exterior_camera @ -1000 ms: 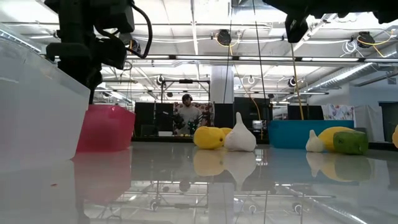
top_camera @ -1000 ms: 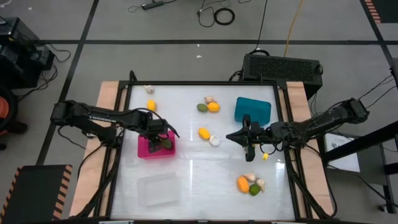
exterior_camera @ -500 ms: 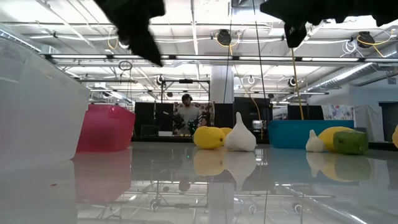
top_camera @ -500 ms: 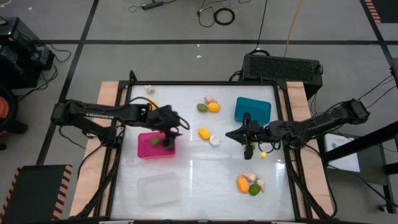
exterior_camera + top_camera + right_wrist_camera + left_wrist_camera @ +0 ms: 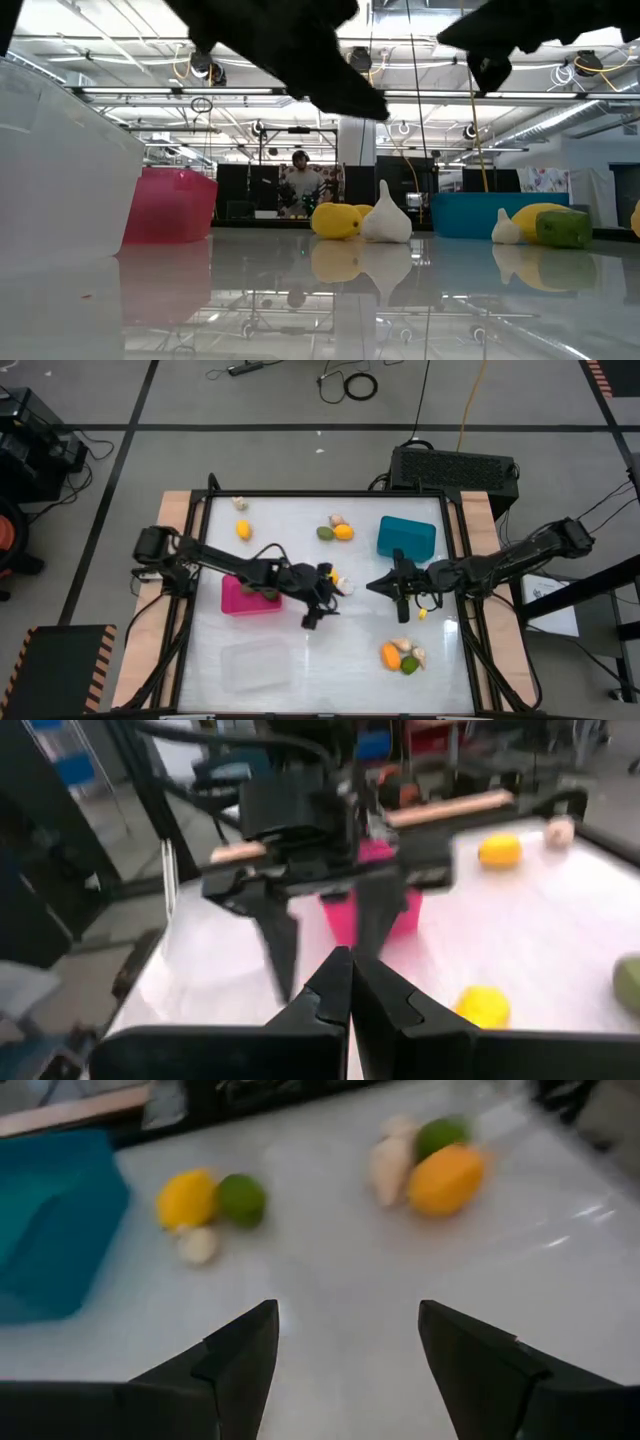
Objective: Sort produce into baskets
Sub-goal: Put the lime into the pink bin
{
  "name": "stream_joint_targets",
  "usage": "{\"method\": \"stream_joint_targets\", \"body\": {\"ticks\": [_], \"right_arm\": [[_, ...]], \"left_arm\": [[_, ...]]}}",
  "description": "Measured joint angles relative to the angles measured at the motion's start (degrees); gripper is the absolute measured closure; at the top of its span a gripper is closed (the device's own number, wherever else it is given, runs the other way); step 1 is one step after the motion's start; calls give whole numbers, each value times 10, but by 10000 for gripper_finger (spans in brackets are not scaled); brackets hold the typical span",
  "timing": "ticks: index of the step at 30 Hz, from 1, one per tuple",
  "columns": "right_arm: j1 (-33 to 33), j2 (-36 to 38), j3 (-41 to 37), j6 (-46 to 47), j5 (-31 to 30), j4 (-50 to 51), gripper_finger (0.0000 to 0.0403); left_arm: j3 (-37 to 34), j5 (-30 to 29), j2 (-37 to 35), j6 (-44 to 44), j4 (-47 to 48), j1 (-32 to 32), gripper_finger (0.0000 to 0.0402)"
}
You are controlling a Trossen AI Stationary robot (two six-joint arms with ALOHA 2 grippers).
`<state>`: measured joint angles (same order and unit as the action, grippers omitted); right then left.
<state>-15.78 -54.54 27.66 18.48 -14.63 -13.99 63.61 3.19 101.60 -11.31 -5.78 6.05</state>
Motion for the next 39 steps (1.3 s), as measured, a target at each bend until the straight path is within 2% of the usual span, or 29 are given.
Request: {"method": "stream_joint_targets", "body": {"ticks": [4, 7, 9, 13, 16, 22, 29, 39], "right_arm": [[1, 21, 0, 34, -5, 34, 403], [2, 26, 0, 30, -6, 25, 403], [3, 26, 0, 22, -7, 22, 403], [3, 26, 0, 18, -7, 24, 403], [3, 26, 0, 8, -7, 25, 403], [4, 26, 0, -36, -6, 29, 403], [5, 26, 0, -61, -6, 32, 403], [16, 26, 0, -68, -7, 35, 403]], "left_arm": [[81, -93, 23, -31, 154, -47, 155], [143, -104, 40, -27, 247, -122, 156], [172, -91, 52, -26, 287, -175, 155], [210, -24, 84, -26, 352, -270, 156], [211, 16, 107, -28, 362, -311, 156], [211, 30, 150, -65, 328, -311, 156], [211, -19, 181, -106, 294, -299, 156], [211, -19, 183, -105, 328, -299, 156]]}}
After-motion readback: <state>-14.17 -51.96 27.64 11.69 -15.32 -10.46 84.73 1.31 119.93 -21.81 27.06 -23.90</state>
